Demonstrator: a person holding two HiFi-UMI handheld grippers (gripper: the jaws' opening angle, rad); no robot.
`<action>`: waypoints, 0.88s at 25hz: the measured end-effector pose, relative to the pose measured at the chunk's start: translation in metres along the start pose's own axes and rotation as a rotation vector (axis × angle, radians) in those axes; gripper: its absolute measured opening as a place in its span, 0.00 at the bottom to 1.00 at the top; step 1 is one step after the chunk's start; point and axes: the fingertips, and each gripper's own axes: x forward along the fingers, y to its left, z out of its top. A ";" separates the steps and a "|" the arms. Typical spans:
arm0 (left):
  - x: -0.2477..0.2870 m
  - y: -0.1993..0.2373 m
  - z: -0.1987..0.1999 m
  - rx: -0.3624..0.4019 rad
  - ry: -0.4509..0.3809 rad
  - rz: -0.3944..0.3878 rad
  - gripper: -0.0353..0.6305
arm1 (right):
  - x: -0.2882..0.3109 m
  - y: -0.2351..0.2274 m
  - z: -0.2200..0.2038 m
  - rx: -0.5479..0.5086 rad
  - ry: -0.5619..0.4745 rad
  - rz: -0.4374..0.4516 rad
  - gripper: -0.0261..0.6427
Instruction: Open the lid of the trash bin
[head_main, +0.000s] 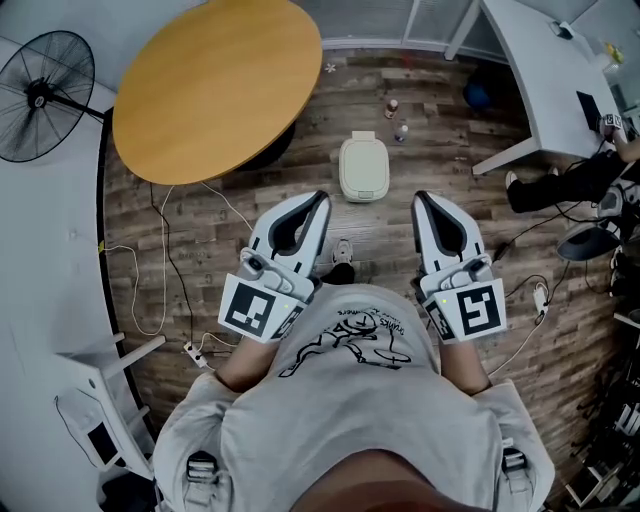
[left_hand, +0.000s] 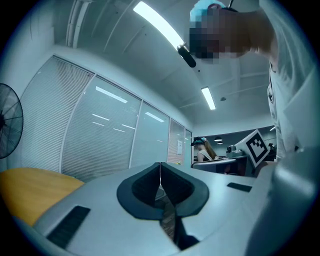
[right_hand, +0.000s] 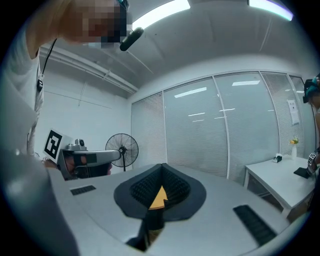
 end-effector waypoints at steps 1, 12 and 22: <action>0.003 0.005 0.000 0.000 0.000 -0.001 0.08 | 0.006 0.000 0.001 -0.011 0.002 0.001 0.05; 0.034 0.038 -0.001 0.002 0.001 -0.014 0.08 | 0.050 -0.017 0.008 -0.032 -0.006 0.010 0.05; 0.072 0.034 -0.005 -0.006 0.005 -0.013 0.08 | 0.054 -0.056 0.007 -0.024 0.001 0.002 0.05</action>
